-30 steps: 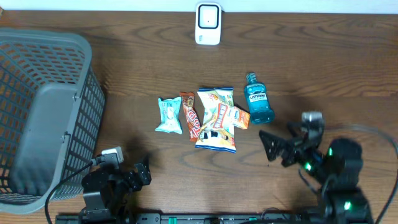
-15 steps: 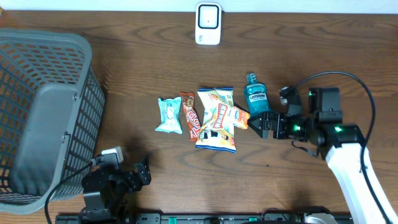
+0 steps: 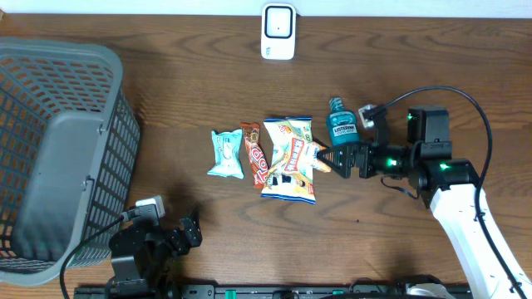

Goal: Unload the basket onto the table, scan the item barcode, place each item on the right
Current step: 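Lower the right gripper and grasp the orange Kleenex pack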

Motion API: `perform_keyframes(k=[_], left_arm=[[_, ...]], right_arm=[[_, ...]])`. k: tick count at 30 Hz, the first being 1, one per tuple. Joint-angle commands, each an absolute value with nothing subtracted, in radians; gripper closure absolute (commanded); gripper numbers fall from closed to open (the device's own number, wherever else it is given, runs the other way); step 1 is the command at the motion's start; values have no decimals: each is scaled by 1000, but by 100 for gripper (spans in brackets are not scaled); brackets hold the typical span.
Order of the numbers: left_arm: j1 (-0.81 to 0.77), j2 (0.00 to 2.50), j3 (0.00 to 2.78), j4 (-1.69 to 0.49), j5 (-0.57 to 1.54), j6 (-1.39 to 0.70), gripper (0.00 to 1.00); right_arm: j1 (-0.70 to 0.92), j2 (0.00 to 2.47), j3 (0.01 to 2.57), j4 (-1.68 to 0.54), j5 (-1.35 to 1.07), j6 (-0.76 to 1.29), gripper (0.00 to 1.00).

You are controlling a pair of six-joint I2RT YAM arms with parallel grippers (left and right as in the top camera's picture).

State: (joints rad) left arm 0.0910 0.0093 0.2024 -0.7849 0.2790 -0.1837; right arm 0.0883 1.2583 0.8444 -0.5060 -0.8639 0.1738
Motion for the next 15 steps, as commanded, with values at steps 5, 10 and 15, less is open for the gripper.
perform_keyframes(k=[5,10,15], left_arm=[[95,6,202,-859,279,-185,2],[95,6,202,-859,279,-185,2],[95,6,202,-859,279,-185,2]], right_arm=[[107,1248,904,-513,-614,285,1],[202,1248,984,-599,-337,323,1],[341,1256,1031,-644,-119,399,1]])
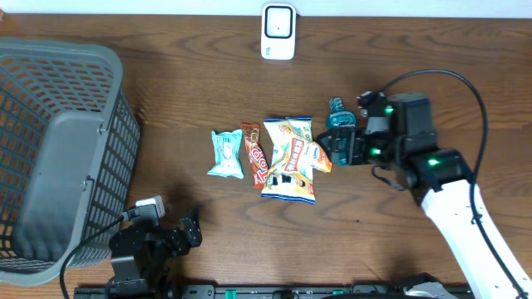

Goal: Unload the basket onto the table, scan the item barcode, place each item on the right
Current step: 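Lower the right gripper and grasp the orange Kleenex pack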

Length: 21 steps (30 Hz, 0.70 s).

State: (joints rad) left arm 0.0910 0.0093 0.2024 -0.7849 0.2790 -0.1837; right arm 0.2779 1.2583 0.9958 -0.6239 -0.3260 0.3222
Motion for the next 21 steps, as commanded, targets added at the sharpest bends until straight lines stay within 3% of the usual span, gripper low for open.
perform_keyframes(k=[1,14,21], left_arm=[[95,6,202,-859,279,-185,2],[95,9,202,-859,279,-185,2],[95,9,202,-859,279,-185,2]], right_arm=[[364,1262,1037,-661,-90,423,1],[531,1330,1045,-712,28,479,1],[518,1423,1045,-683,-36,717,3]])
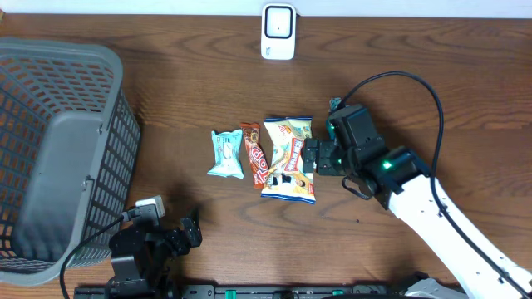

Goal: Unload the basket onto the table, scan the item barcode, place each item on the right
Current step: 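Lower the right gripper and grasp the orange Kleenex pack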

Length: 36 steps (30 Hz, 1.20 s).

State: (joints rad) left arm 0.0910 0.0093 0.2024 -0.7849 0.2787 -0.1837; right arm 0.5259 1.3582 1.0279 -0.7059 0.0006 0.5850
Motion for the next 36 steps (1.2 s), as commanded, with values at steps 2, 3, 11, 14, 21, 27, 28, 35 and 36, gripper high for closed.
perform_keyframes(k=[2,3,11,14,21,27,28,35,36], left_arm=[[95,9,202,-859,279,-185,2],[95,9,202,-859,279,-185,2],[95,9,202,-859,279,-185,2],[95,9,202,-859,279,-185,2],[95,9,202,-859,279,-185,2],[95,9,202,-859,279,-185,2],[95,9,202,-859,279,-185,2],[95,9,202,-859,279,-185,2],[95,9,202,-859,279,-185,2]], right_arm=[[518,1475,1045,-652,-70,729,6],[518,1502,1045,-641,-75,736,8],[517,1609,1045,-604,-70,781,17],[515,1597,1046,-601,-70,778,14],[453,1591,1051,-603,-120,778,12],[439,1599,1060,-601,-36,785,15],[439,1602,1066,-600,-24,785,15],[447,1634,1098,-601,-11,785,23],[451,1649,1098,-601,-2,785,23]])
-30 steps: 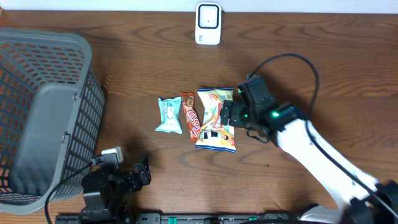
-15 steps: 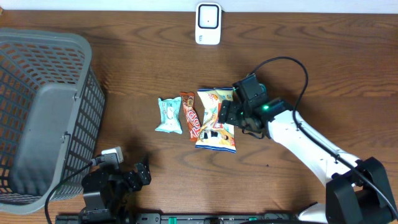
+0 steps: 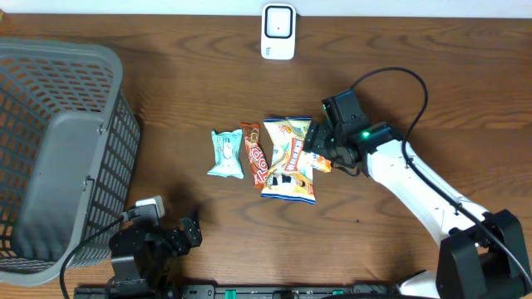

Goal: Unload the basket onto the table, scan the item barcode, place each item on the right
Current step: 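Lower the right gripper and grasp the orange Kleenex pack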

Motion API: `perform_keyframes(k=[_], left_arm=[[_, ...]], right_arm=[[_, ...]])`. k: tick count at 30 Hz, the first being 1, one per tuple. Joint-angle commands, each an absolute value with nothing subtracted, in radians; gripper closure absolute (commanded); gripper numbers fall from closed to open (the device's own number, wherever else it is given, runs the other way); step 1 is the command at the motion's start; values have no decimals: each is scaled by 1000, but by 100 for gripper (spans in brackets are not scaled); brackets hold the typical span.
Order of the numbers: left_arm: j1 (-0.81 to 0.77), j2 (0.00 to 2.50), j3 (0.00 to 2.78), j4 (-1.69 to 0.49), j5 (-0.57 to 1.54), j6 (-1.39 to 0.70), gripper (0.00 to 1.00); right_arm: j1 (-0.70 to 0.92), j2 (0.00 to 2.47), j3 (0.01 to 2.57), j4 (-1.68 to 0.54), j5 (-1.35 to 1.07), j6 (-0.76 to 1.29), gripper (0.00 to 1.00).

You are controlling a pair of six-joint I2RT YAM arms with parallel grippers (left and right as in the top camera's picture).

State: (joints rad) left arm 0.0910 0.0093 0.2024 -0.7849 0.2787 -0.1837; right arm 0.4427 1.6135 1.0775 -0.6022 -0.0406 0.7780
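A white barcode scanner point(image 3: 278, 31) stands at the far edge of the table. Mid-table lie a pale blue packet point(image 3: 225, 154), a brown-orange bar point(image 3: 254, 155) and yellow snack bags point(image 3: 287, 159) in a row. My right gripper point(image 3: 317, 143) points down over the right edge of the yellow snack bags, its jaws apart and nothing lifted. The right wrist covers the teal mouthwash bottle behind it. My left gripper point(image 3: 192, 228) rests low at the front left, too dark to read.
A big grey mesh basket point(image 3: 83, 100) fills the left side of the table. The right arm's cable loops over the table behind the wrist. Bare wood lies between the snack row and the scanner.
The right gripper has shifted slightly up and to the right, from the middle of the yellow bags to their right edge, and the forearm now reaches in more steeply. The items have not moved.
At first the right gripper pointed left beside the yellow bags, with the mouthwash bottle visible behind it. Then the wrist stood over the bottle. Then the gripper was over the bags, and now at their right edge. The left arm stayed still.
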Motion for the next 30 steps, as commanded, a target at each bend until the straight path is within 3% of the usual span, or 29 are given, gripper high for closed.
perform_keyframes(k=[1,8,14,17,24,30], left_arm=[[95,9,202,-859,279,-185,2],[95,9,202,-859,279,-185,2],[95,9,202,-859,279,-185,2],[95,9,202,-859,279,-185,2],[95,9,202,-859,279,-185,2],[95,9,202,-859,279,-185,2]], right_arm=[[452,1660,1098,-598,3,785,23],[458,1789,1112,-543,-3,768,28],[462,1829,1134,-568,-47,754,44],[461,1829,1135,-591,-49,746,56],[437,1820,1214,-678,-139,724,98],[403,1803,1376,-912,-189,717,99]])
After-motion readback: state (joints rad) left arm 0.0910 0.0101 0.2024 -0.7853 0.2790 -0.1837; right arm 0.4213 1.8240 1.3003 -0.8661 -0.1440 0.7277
